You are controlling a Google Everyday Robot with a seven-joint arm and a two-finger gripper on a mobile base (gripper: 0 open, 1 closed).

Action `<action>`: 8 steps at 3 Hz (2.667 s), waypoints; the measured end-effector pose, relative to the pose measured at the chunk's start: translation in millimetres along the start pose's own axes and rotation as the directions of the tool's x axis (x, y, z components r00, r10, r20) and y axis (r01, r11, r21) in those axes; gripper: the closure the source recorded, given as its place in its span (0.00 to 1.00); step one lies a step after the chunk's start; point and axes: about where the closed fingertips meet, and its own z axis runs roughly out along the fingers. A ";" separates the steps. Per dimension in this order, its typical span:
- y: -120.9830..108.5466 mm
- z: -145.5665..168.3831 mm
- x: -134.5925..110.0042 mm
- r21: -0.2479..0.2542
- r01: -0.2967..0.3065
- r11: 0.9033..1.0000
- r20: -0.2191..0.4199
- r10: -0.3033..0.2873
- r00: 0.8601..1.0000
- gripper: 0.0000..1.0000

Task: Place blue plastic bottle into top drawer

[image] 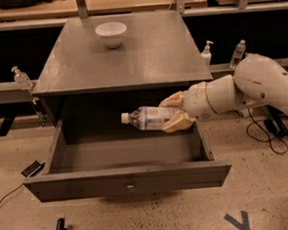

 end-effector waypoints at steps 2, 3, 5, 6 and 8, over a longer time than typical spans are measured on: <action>-22.6 42.4 42.2 0.083 0.056 0.995 -0.048 -0.052 0.997 0.56; -30.6 59.0 73.1 0.073 -0.003 0.997 -0.043 0.006 0.999 0.33; -38.1 60.6 120.1 0.122 -0.224 0.967 -0.003 0.226 0.974 0.00; -44.3 49.7 118.4 0.154 -0.258 0.954 0.005 0.261 0.965 0.00; -31.7 18.7 121.8 0.205 -0.360 0.910 0.134 0.339 0.931 0.00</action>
Offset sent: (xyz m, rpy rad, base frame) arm 0.0677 -0.0056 -0.0639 -0.0824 -0.1410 -0.0678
